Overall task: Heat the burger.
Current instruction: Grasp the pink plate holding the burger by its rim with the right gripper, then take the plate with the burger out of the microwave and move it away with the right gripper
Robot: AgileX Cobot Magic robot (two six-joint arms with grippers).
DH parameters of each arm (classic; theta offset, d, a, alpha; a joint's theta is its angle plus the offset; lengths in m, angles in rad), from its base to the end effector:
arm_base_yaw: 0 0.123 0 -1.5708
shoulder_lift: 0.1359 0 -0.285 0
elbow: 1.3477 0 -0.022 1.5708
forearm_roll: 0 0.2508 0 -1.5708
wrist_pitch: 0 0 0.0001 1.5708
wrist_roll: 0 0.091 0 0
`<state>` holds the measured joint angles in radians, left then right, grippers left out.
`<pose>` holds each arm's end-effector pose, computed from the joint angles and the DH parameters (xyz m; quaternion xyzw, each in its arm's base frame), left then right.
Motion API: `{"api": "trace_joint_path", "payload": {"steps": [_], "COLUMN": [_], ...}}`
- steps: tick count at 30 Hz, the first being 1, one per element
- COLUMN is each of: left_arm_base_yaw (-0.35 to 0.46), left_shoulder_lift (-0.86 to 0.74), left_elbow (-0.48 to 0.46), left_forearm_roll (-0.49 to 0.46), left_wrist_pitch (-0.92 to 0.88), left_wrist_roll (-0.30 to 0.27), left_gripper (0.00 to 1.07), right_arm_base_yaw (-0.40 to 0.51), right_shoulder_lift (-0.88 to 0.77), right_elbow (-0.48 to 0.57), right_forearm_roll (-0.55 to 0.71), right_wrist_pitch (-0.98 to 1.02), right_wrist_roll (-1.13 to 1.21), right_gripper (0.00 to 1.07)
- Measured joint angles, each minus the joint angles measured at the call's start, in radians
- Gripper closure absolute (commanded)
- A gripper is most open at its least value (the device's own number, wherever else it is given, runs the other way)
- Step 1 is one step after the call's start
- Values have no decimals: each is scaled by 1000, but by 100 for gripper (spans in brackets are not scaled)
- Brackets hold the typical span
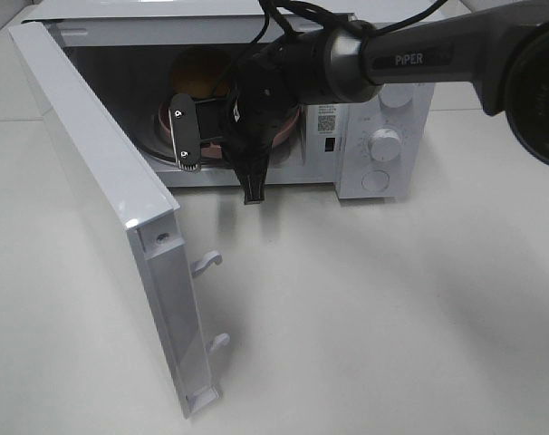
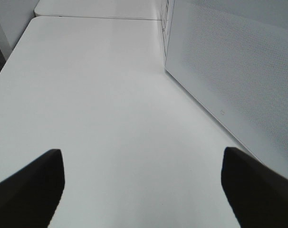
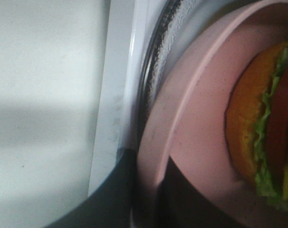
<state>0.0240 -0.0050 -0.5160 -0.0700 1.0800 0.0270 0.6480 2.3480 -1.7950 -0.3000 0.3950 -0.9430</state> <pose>-0.0083 -0.0058 0.2803 0.0033 0.8523 -0.0216 0.5227 0.4204 0.3053 0.1366 -0.7387 0.5708 -0.1513 0.3250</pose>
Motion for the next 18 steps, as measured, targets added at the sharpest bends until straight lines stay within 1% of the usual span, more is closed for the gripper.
{"api": "trace_joint_path", "payload": {"steps": [9, 12, 15, 16, 18], "left_arm_base_yaw": [0, 0, 0, 0, 0], "left_shoulder_lift": [0, 0, 0, 0, 0], "left_elbow": [0, 0, 0, 0, 0], "left_forearm_roll": [0, 0, 0, 0, 0], "left_wrist_pitch": [0, 0, 0, 0, 0], "left_wrist_roll": [0, 0, 0, 0, 0], "left_gripper": [25, 25, 25, 25, 25], "right_arm_base_yaw": [0, 0, -1, -1, -5], "right_shoulder_lift": [-35, -55, -89, -89, -115], "right_elbow": [7, 35, 94, 94, 127], "right_forearm_roll": [40, 71, 125, 125, 143], "right_wrist_pitch": [49, 55, 51, 51, 50], "right_wrist_roll": [-35, -100, -212, -212, -284], "right_gripper": [107, 107, 107, 107, 107]}}
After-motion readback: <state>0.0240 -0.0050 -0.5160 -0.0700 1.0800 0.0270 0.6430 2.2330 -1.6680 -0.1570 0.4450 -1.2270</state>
